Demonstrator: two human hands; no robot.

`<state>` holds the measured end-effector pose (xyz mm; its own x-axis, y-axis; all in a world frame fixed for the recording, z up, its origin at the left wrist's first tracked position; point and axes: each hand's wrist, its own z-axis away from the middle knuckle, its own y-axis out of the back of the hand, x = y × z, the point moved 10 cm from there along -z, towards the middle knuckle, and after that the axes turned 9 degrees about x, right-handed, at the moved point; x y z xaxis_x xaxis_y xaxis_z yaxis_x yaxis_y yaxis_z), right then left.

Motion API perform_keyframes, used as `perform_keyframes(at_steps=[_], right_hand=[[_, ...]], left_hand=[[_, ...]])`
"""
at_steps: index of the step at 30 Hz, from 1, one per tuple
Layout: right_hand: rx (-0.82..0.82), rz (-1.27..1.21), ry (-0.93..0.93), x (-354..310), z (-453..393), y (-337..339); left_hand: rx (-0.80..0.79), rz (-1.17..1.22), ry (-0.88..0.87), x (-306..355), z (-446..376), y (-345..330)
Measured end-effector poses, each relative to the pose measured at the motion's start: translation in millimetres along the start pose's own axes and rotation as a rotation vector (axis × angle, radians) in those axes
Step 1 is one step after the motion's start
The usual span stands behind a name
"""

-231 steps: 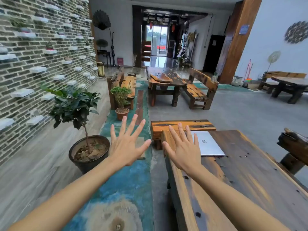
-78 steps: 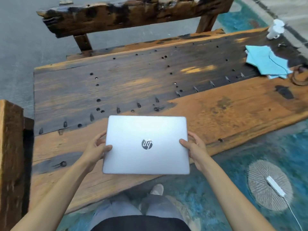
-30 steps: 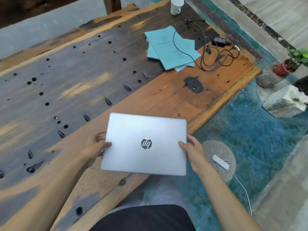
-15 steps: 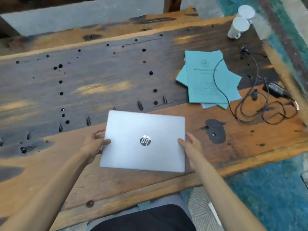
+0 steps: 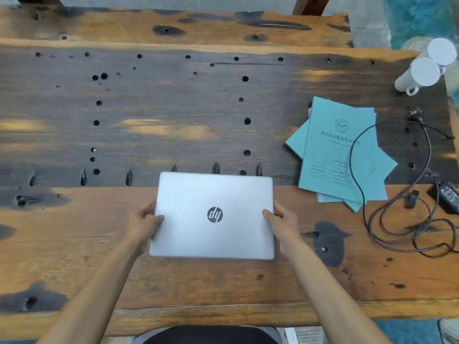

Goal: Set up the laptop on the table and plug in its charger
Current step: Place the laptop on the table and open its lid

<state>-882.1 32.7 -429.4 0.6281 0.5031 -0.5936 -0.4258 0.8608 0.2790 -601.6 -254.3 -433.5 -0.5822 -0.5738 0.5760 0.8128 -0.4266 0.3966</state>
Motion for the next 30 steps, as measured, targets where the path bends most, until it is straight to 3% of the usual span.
perform_keyframes(at_steps=[21, 30], right_hand=[[0.128, 0.089, 0.070, -11.8, -27.0, -3.4], [0.157, 0.305, 0.216, -25.3, -16.9, -9.8]], left_hand=[[-0.028, -0.086, -0.060, -4.6, -38.0, -13.7], [-0.036, -0.146, -0.137, 9.2, -27.1, -16.5]])
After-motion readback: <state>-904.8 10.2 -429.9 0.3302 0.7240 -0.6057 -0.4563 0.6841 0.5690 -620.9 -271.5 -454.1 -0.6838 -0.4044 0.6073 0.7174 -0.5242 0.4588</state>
